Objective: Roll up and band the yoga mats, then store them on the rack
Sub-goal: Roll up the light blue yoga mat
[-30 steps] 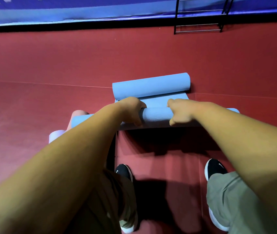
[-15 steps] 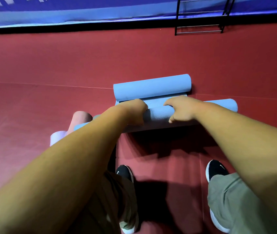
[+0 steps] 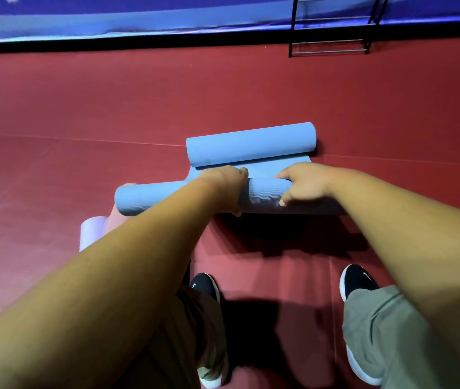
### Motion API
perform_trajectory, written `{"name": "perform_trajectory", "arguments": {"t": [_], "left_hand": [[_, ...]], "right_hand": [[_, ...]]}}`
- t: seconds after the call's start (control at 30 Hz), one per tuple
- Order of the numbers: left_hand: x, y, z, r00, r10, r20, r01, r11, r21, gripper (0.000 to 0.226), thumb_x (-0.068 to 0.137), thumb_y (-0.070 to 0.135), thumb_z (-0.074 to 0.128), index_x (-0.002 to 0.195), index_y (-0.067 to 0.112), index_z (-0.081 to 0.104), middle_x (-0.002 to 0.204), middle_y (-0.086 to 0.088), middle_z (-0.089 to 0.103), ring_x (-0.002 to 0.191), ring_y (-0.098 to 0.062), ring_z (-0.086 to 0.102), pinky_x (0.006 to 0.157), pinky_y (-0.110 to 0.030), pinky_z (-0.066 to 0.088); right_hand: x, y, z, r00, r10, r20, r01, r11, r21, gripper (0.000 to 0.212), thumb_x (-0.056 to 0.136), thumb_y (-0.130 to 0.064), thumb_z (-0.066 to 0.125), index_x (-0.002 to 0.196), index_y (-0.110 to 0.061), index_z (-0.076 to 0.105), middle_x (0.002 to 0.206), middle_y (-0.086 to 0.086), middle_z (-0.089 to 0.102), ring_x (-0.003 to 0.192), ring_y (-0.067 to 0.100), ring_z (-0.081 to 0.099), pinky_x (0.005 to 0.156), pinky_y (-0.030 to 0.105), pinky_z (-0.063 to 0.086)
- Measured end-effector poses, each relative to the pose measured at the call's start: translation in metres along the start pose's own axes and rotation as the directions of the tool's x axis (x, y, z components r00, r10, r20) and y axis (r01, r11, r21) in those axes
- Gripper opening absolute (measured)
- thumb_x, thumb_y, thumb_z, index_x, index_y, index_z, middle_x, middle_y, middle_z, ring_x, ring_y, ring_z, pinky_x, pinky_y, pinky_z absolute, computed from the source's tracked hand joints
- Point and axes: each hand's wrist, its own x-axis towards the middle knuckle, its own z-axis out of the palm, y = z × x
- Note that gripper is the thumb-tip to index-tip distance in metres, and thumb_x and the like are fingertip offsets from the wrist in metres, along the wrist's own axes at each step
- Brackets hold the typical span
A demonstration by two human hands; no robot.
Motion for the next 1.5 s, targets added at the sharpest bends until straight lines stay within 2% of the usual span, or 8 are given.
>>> {"name": "perform_trajectory", "arguments": {"t": [0.23, 0.47, 0.6, 0.9, 1.03, 1.17, 1.27, 1.5], "left_hand": [[-0.003, -0.005, -0.005, 0.998, -0.039, 0.049, 0.044, 0.993, -0.107, 0.024, 0.086, 0.034, 0.071, 0.099, 0.016, 0.062, 0.098, -0.002, 0.067, 0.086, -0.027, 0.062, 0.071, -0.032, 0.044], [0.003, -0.013, -0.003, 0.997, -0.038, 0.074, 0.046, 0.992, -0.118, 0.035, 0.079, 0.037, 0.078, 0.1, 0.018, 0.058, 0.108, -0.007, 0.067, 0.094, -0.03, 0.064, 0.082, -0.039, 0.056], [0.006, -0.007, 0.008, 0.998, -0.03, -0.048, 0.029, 0.999, -0.021, 0.069, 0.073, 0.043, 0.09, 0.121, 0.014, 0.049, 0.127, -0.01, 0.06, 0.114, -0.034, 0.063, 0.091, -0.047, 0.055], [0.008, -0.015, 0.012, 0.998, -0.01, 0.065, 0.021, 0.984, -0.174, 0.031, 0.08, 0.037, 0.075, 0.095, 0.017, 0.056, 0.095, -0.004, 0.063, 0.085, -0.028, 0.061, 0.071, -0.036, 0.049], [0.01, -0.018, 0.01, 0.994, -0.003, 0.11, 0.026, 0.978, -0.208, 0.039, 0.076, 0.038, 0.079, 0.1, 0.019, 0.055, 0.103, -0.005, 0.064, 0.09, -0.028, 0.062, 0.073, -0.037, 0.05], [0.008, -0.012, 0.012, 0.996, 0.045, -0.08, -0.045, 0.999, 0.0, 0.07, 0.071, 0.049, 0.087, 0.121, 0.016, 0.05, 0.123, -0.005, 0.059, 0.114, -0.03, 0.058, 0.09, -0.044, 0.053], [0.009, -0.009, 0.011, 0.98, 0.024, -0.198, -0.01, 0.997, 0.071, 0.068, 0.074, 0.045, 0.088, 0.121, 0.016, 0.048, 0.124, -0.008, 0.057, 0.115, -0.032, 0.057, 0.079, -0.042, 0.045], [0.01, -0.026, 0.007, 0.992, -0.043, -0.12, 0.013, 0.97, -0.242, 0.032, 0.073, 0.03, 0.079, 0.094, 0.021, 0.056, 0.091, 0.0, 0.063, 0.087, -0.028, 0.063, 0.067, -0.034, 0.048]], "right_hand": [[0.002, -0.008, 0.007, 0.997, 0.015, -0.075, -0.038, 0.953, -0.302, 0.103, 0.073, -0.061, 0.088, 0.157, -0.029, 0.039, 0.157, 0.002, 0.047, 0.141, 0.032, 0.048, 0.109, 0.047, 0.041], [0.007, -0.009, 0.01, 0.997, 0.028, -0.069, -0.044, 0.969, -0.241, 0.049, 0.079, -0.046, 0.077, 0.109, -0.022, 0.047, 0.116, 0.003, 0.064, 0.099, 0.029, 0.059, 0.086, 0.04, 0.052], [0.005, -0.01, 0.007, 0.998, 0.033, -0.045, -0.041, 0.977, -0.21, 0.052, 0.087, -0.043, 0.079, 0.123, -0.017, 0.053, 0.115, 0.005, 0.059, 0.097, 0.026, 0.052, 0.077, 0.034, 0.041], [0.005, -0.017, 0.013, 0.991, -0.085, -0.104, 0.042, 0.931, -0.363, 0.077, 0.073, -0.056, 0.083, 0.135, -0.035, 0.043, 0.131, -0.002, 0.058, 0.119, 0.03, 0.06, 0.089, 0.044, 0.044], [0.005, -0.02, 0.013, 0.993, -0.099, -0.067, 0.071, 0.94, -0.333, 0.047, 0.083, -0.047, 0.072, 0.119, -0.032, 0.046, 0.1, -0.007, 0.058, 0.1, 0.029, 0.058, 0.08, 0.042, 0.046], [0.003, -0.018, 0.008, 0.996, -0.073, -0.059, 0.061, 0.979, -0.195, 0.032, 0.084, -0.042, 0.075, 0.092, -0.028, 0.047, 0.09, -0.004, 0.057, 0.09, 0.026, 0.055, 0.067, 0.035, 0.042], [0.003, -0.021, 0.005, 0.994, -0.048, -0.095, 0.035, 0.99, -0.134, 0.037, 0.083, -0.042, 0.077, 0.081, -0.028, 0.043, 0.084, -0.007, 0.055, 0.088, 0.026, 0.054, 0.057, 0.032, 0.032], [0.003, -0.025, 0.006, 0.975, -0.085, -0.205, 0.02, 0.955, -0.297, 0.078, 0.073, -0.064, 0.082, 0.135, -0.034, 0.045, 0.132, -0.002, 0.06, 0.119, 0.03, 0.06, 0.09, 0.045, 0.047]]}}
